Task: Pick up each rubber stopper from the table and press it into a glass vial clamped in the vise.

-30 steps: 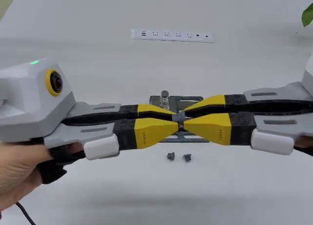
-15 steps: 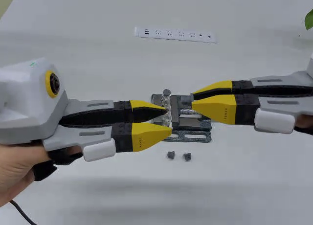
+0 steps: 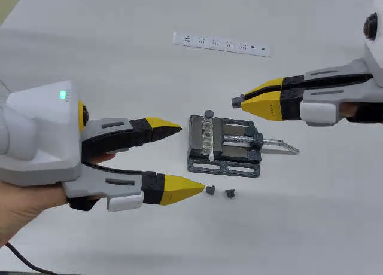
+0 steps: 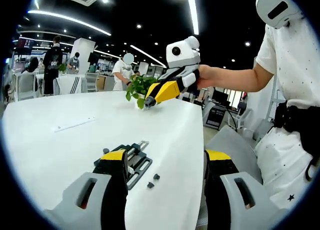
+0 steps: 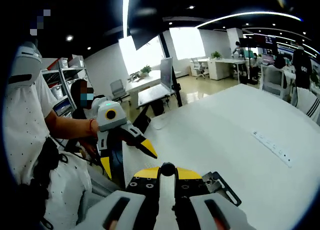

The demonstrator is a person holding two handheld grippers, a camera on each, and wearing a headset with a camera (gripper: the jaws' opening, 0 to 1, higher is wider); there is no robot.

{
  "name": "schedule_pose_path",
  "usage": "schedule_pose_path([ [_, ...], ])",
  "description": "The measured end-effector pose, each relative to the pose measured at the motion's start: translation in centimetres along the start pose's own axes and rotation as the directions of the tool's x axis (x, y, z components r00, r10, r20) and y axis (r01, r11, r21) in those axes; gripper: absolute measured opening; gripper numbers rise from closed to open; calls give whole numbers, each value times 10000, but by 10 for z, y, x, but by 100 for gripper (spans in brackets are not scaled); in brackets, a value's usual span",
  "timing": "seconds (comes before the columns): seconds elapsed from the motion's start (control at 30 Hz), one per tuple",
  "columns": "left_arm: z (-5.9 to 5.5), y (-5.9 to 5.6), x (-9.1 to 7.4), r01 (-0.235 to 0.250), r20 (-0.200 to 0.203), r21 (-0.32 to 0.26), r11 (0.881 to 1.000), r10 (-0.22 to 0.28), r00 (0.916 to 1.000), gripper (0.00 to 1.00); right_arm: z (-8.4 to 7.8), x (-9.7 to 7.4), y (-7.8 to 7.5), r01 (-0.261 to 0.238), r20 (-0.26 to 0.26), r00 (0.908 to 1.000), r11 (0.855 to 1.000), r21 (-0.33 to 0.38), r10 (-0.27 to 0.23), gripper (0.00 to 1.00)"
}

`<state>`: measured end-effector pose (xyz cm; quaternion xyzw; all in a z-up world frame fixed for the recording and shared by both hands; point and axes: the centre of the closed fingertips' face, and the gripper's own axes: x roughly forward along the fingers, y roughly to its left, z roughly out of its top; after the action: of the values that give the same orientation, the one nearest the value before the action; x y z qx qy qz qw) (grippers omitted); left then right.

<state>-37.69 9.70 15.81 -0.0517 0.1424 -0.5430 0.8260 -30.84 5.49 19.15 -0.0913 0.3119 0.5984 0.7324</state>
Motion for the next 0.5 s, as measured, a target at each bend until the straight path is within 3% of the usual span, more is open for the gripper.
schedule_pose_path([
  [0.07,-3,1,-1,-133,-30,334,9994,134,9999,67,-6,5,-9,170,-739,9970,9983,-557,-211,5],
  [0.2,-13,3,-1,-341,-302,595,9976,359,9989,77,-7,17,-20,81,-1544,9877,9949,-1002,-236,5],
  [0.27,-17,3,-2,-372,-356,560,9977,392,9986,79,-10,24,-29,60,-2144,9761,9914,-1308,-342,5],
  [0.37,-26,4,-2,-517,-639,724,9960,564,9964,82,-15,34,-38,-74,-3072,9496,9753,-2205,-623,5],
  [0.5,-35,3,-2,-599,-837,928,9939,677,9942,89,-19,47,-42,-416,-3819,9215,9596,-2782,-708,5],
])
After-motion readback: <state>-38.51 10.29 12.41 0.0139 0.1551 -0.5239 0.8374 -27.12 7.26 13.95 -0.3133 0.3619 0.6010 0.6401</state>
